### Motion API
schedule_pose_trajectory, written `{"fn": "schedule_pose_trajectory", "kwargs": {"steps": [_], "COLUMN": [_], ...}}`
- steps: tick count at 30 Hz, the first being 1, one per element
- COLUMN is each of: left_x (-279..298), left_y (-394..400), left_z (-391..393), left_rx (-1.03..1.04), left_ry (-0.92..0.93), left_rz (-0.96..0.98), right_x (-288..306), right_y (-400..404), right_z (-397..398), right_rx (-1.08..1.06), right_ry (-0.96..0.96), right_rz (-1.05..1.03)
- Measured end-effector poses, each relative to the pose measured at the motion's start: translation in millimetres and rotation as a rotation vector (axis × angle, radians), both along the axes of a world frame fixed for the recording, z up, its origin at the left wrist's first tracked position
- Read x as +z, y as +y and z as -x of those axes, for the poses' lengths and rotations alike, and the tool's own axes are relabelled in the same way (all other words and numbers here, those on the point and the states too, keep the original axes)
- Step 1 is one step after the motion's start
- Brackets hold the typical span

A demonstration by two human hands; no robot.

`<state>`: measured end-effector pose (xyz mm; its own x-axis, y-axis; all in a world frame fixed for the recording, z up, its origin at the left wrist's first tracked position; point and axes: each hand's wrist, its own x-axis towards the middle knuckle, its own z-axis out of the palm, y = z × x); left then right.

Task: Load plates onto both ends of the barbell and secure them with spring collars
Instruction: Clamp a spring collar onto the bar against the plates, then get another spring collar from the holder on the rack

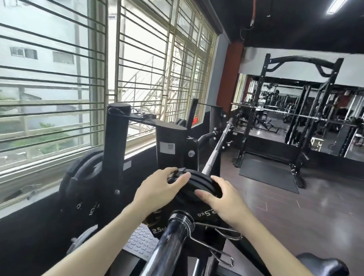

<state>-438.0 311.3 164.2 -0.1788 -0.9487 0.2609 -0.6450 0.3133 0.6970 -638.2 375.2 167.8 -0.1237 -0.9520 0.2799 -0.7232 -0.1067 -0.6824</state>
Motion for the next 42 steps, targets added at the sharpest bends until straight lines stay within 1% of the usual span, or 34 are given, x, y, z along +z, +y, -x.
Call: {"fn": "schedule_pose_trajectory", "kwargs": {"steps": [2,3,5,7,8,10,13,15,17,21,24,28,30,33,35,38,40,42], "left_x": [12,21,44,69,79,95,103,100,96,90,85,86,93,118,139,164,167,156], "left_y": [-21,-36,-70,-101,-116,-143,-174,-189,-201,-206,-192,-158,-134,-88,-56,-13,10,32], "left_z": [-12,-19,-32,-40,-41,-42,-47,-51,-54,-54,-45,-23,-5,32,60,108,149,200], "left_rx": [0.021,0.069,0.194,0.265,0.283,0.314,0.316,0.279,0.235,0.218,0.200,0.057,-0.004,-0.110,-0.227,-0.449,-0.579,-0.649], "left_ry": [0.002,-0.003,-0.023,-0.057,-0.094,-0.238,-0.434,-0.495,-0.509,-0.387,-0.324,-0.253,-0.142,0.015,0.074,0.107,0.122,0.166], "left_rz": [0.002,0.037,0.163,0.303,0.368,0.449,0.429,0.368,0.333,0.371,0.432,0.546,0.597,0.653,0.619,0.463,0.346,0.239], "right_x": [0,2,12,23,29,38,47,48,46,37,39,43,46,54,60,65,63,56], "right_y": [-3,-5,-13,-23,-29,-40,-55,-63,-69,-75,-77,-75,-74,-66,-53,-24,3,31], "right_z": [0,-1,-4,-9,-12,-20,-27,-30,-32,-28,-26,-21,-16,0,21,67,104,149], "right_rx": [0.007,0.006,-0.018,-0.048,-0.052,-0.052,-0.086,-0.094,-0.085,-0.094,-0.116,-0.135,-0.121,-0.089,-0.114,-0.152,-0.168,-0.115], "right_ry": [-0.018,-0.040,-0.075,-0.049,-0.016,0.048,0.051,0.032,0.037,0.017,-0.045,-0.062,-0.084,-0.226,-0.310,-0.382,-0.395,-0.447], "right_rz": [0.010,0.027,0.071,0.108,0.112,0.094,0.099,0.088,0.070,0.055,0.028,0.052,0.097,0.180,0.249,0.314,0.314,0.256]}}
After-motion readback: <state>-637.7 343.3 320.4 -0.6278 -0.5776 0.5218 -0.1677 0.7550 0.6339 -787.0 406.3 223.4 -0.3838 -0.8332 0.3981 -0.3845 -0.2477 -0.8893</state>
